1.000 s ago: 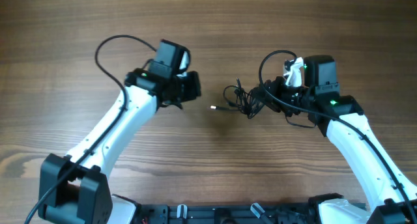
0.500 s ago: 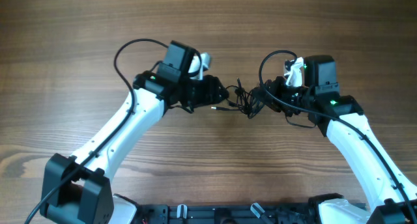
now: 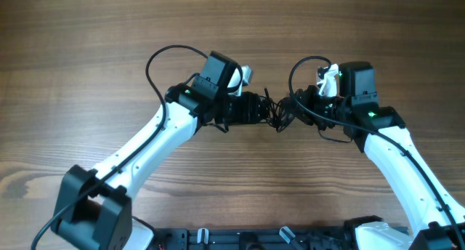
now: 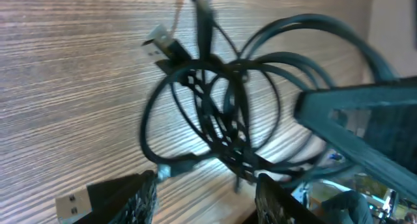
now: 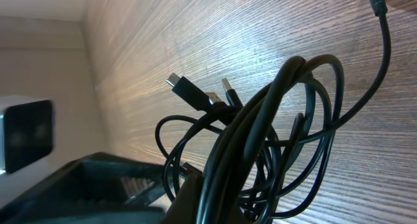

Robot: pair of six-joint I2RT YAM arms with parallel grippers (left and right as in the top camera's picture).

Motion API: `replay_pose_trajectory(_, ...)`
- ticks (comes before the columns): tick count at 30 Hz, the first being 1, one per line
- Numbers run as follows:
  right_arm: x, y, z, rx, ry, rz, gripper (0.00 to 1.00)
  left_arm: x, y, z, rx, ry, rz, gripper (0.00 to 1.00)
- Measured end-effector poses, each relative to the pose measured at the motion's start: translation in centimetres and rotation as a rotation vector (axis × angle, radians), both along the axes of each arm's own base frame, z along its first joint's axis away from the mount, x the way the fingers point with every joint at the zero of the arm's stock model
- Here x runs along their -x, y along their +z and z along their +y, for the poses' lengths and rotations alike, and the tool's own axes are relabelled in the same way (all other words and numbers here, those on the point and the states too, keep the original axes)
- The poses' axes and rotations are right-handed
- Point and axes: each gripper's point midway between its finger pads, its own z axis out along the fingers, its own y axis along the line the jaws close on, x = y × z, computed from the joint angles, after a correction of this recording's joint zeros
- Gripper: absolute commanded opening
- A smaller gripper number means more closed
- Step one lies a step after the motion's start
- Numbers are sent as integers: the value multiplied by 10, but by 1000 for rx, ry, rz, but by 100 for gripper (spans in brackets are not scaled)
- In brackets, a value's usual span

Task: Untangle cables

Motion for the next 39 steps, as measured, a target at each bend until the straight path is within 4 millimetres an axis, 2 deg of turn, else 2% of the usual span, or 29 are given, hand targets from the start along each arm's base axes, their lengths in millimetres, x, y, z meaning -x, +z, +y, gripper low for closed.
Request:
replay_pose_trajectory(4, 0, 0, 0, 0, 0, 0, 4, -1, -18, 0, -26, 2, 38, 51)
replay_pose_trajectory(7, 0, 0, 0, 0, 0, 0, 5, -5, -23, -1, -31, 5, 33, 51)
replay_pose_trajectory(14, 0, 0, 0, 0, 0, 0, 4, -33, -8, -12, 21, 27, -108, 59)
replay_pose_trajectory(18, 0, 0, 0, 0, 0, 0, 4, -42, -2, -15, 36, 36, -153, 60)
replay_pose_trajectory(23, 0, 0, 0, 0, 0, 0, 4, -39, -3, -15, 35, 30, -143, 61)
replay_pose_trajectory(29, 0, 0, 0, 0, 0, 0, 4, -22, -7, -23, 30, -12, -103, 60)
replay_pose_trajectory(31, 0, 0, 0, 0, 0, 0, 4, -18, -8, -26, 28, -24, -96, 57)
replay_pose_trajectory(33, 0, 0, 0, 0, 0, 0, 4, -15, -8, -28, 29, -32, -92, 49)
replay_pose_trajectory(36, 0, 0, 0, 0, 0, 0, 4, -14, -8, -29, 30, -34, -87, 23)
replay_pose_trajectory(37, 0, 0, 0, 0, 0, 0, 4, -14, -8, -29, 30, -32, -86, 19)
replay_pose_trajectory(39, 0, 0, 0, 0, 0, 0, 4, -14, -8, -29, 30, -36, -90, 17)
